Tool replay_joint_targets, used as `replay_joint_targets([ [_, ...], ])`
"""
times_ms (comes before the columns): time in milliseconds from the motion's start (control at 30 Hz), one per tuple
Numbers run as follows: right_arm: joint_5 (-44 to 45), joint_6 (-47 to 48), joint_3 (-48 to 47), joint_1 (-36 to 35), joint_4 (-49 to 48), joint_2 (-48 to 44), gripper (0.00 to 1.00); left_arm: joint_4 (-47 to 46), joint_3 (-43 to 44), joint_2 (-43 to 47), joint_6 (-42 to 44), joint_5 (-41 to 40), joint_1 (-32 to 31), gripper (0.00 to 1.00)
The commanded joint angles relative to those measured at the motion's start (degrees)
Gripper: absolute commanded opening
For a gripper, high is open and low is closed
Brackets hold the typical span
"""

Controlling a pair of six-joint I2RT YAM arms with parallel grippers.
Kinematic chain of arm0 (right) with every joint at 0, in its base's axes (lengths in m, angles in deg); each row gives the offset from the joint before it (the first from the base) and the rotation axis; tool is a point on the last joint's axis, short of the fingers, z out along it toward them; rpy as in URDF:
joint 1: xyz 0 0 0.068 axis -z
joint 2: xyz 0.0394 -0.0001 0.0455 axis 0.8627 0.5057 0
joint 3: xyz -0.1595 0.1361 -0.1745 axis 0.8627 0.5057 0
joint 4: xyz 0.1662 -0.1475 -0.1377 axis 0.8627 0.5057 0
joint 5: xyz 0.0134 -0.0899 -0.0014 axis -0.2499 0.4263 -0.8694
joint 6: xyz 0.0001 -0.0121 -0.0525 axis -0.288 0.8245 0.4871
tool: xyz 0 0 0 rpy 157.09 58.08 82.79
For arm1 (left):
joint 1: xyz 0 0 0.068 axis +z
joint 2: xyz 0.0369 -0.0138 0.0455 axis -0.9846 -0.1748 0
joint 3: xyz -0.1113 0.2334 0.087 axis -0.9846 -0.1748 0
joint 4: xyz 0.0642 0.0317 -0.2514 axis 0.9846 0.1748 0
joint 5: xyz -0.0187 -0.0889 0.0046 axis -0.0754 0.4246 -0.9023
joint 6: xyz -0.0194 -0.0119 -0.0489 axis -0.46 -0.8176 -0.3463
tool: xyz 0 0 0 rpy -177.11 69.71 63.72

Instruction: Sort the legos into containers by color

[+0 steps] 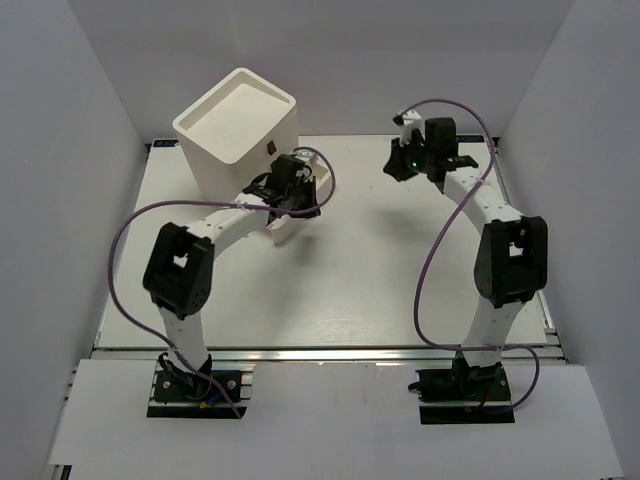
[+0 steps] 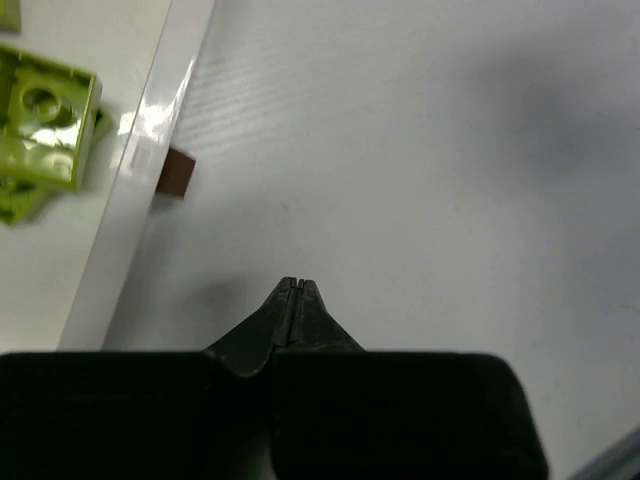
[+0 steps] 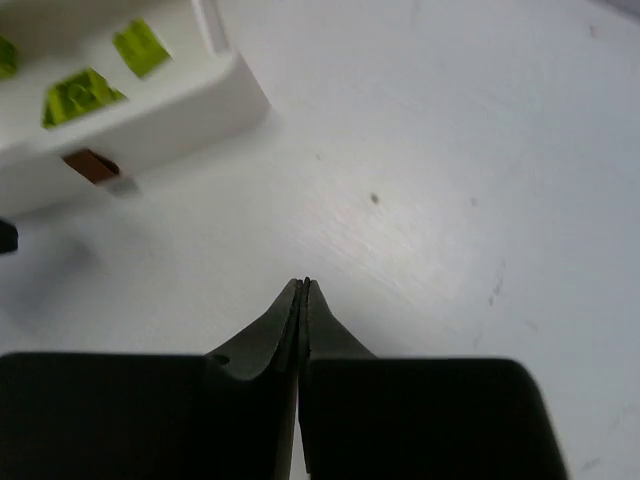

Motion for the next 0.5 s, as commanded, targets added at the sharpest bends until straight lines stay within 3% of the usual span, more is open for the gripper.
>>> replay_joint_targets([
  [0,0.20,0.86,5.74,2.04,-2.11,-5.10,0.00,7.01,10.37,-5.83,7.17,-4.59,-1.55,0.07],
  [233,-1.82,0.17,7.06,5.21,-0.62,-5.90,0.00,15.44,24.00,-18.15,13.50,-20.40,-3.40,0.18],
  [400,-3.05,0.51,5.57,6.09,0.61,-4.93,0.00,19.76,29.20,-23.17,13.68,-33.67,-3.93,0.56],
  [467,-3.32,0.86,4.61,6.26,1.32,-4.23,0.00,19.24,29.29,-23.25,13.77,-34.66,-3.93,0.65],
])
